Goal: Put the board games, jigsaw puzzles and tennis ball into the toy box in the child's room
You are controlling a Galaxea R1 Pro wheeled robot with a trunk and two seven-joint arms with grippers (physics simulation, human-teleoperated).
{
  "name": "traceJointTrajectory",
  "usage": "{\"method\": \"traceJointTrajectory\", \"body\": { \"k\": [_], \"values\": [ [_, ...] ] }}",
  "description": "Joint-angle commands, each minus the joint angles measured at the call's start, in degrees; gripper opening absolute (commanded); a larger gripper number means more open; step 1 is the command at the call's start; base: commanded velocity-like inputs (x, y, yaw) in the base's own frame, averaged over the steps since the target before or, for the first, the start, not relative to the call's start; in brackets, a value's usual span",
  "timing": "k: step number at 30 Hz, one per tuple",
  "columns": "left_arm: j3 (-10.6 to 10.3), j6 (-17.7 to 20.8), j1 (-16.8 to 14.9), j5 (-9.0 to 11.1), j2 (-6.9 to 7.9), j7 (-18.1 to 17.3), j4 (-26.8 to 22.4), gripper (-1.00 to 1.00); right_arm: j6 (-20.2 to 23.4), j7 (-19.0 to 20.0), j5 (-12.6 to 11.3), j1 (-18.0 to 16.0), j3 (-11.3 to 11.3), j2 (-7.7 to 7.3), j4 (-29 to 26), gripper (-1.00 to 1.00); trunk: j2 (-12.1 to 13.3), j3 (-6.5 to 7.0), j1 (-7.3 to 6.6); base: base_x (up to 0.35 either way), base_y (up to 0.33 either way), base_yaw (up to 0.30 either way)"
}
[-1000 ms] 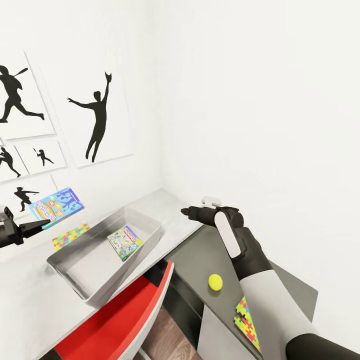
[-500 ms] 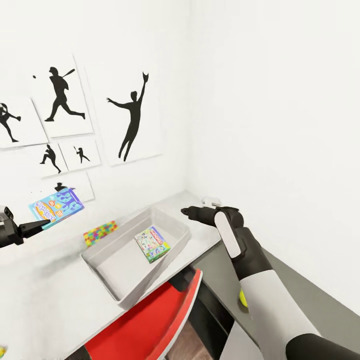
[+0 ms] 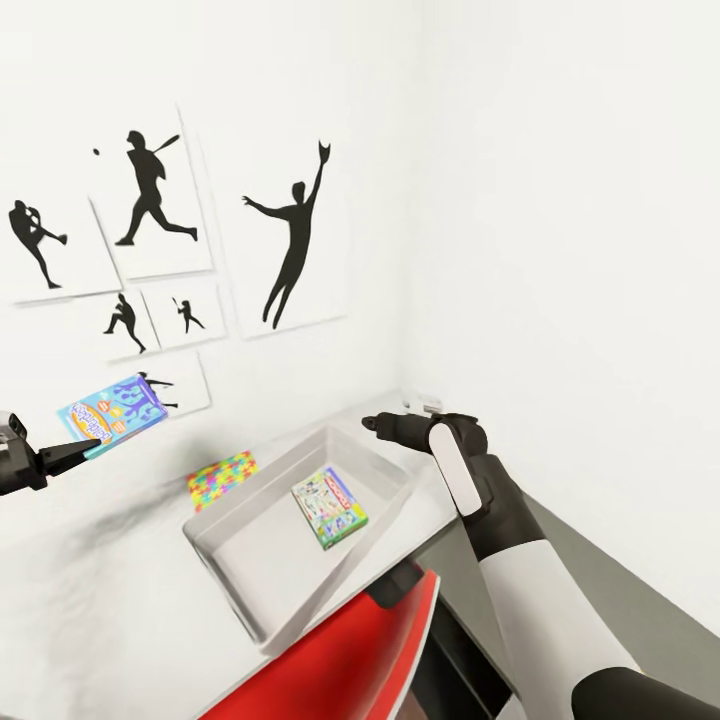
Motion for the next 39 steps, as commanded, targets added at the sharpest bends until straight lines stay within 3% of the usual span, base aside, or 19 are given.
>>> {"method": "traceJointTrajectory", "body": {
  "k": [1, 39],
  "values": [
    [0.0, 0.6, -0.1, 0.0, -0.01, -0.2, 0.0, -1.00, 0.2, -0.6, -0.6, 0.0, 0.0, 0.00, -0.1, 1.00, -0.1, -0.13, 0.06, 0.230, 0.101, 0.002],
    [0.1, 0.6, -0.1, 0.0, -0.11, -0.2, -0.1, -1.00, 0.1, -0.5, -0.6, 0.1, 0.1, 0.00, -0.1, 1.00, -0.1, -0.01, 0.06, 0.038, -0.029, 0.063]
  ]
}}
